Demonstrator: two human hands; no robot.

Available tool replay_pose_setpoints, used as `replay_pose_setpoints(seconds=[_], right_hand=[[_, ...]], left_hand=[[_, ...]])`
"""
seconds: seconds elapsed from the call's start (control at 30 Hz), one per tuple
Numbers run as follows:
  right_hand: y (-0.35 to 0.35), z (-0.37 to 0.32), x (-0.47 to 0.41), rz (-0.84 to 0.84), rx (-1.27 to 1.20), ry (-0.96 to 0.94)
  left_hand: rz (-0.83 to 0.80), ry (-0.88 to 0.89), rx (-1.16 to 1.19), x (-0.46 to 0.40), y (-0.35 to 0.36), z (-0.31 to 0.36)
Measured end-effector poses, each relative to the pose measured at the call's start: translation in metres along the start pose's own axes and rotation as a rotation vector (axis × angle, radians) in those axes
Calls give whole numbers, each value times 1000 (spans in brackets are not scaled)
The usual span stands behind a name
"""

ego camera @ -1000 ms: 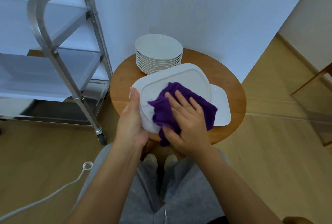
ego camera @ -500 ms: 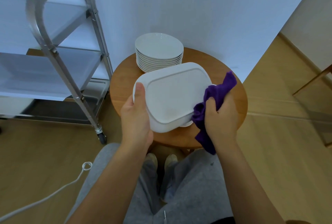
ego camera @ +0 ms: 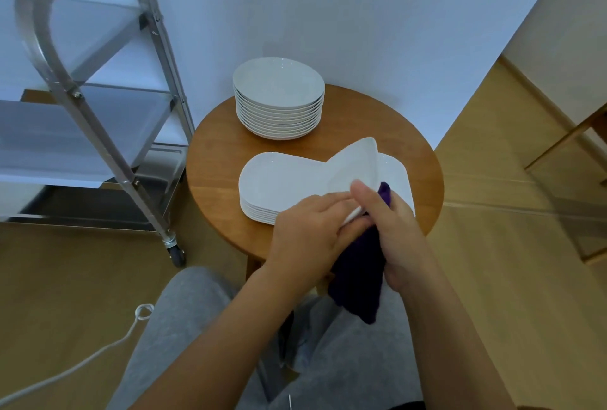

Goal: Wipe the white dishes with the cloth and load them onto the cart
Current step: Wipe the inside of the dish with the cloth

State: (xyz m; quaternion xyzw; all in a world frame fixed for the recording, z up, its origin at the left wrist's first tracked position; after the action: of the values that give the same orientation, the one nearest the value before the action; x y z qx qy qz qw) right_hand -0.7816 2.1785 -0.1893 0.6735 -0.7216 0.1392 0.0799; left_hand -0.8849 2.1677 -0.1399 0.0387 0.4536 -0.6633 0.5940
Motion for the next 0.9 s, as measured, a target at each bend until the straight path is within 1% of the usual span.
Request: replay_pose_setpoints(seconds=[0.03, 0.1, 0.17, 0.23, 0.3, 0.37, 0.43, 0.53, 0.63, 0.73, 0.8, 0.9], right_hand=[[-5, 4, 1, 21, -17, 3], [-17, 16, 0, 102, -46, 37], [-27, 30, 0, 191, -84, 77], [-39, 45, -1, 277, -153, 128], [-53, 57, -3, 356, -244, 159], [-68, 67, -8, 418, -303, 163], [-80, 74, -13, 449, -322, 166], [-93, 89, -22, 477, -345, 222], [-102, 106, -29, 479, -329, 328], [-112, 115, -35, 481, -264, 403], [-121, 116, -41, 495, -200, 427], [-133, 114, -52, 525, -108, 419]], left_hand=[[-63, 23, -3, 0, 6, 0], [-222, -4, 2, -1, 20, -1], [-346, -68, 47, 0, 33, -6], [-426, -155, 127, 3, 43, -15], [-451, -204, 86, 7, 48, -28], [-395, -263, 41, 9, 46, -40], [-344, -354, 22, 11, 47, -55], [-363, -429, -40, 13, 58, -68], [-393, -371, -48, 7, 73, -62], [-493, -314, -84, 3, 98, -55], [-560, -304, -190, 4, 112, -59], [-643, -231, -386, 6, 129, -60]])
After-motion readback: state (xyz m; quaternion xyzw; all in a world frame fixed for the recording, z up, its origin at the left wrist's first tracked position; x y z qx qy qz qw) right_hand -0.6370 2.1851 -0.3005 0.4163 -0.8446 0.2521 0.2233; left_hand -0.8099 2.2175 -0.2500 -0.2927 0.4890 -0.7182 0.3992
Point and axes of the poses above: each hand's wrist, its own x-axis away from the middle knuckle, its own y-axis out of the palm, z = x × y, the point moved 7 cm from there along -x, towards the middle knuckle, and after that the axes turned 11 degrees about x, right-handed, at the moved point
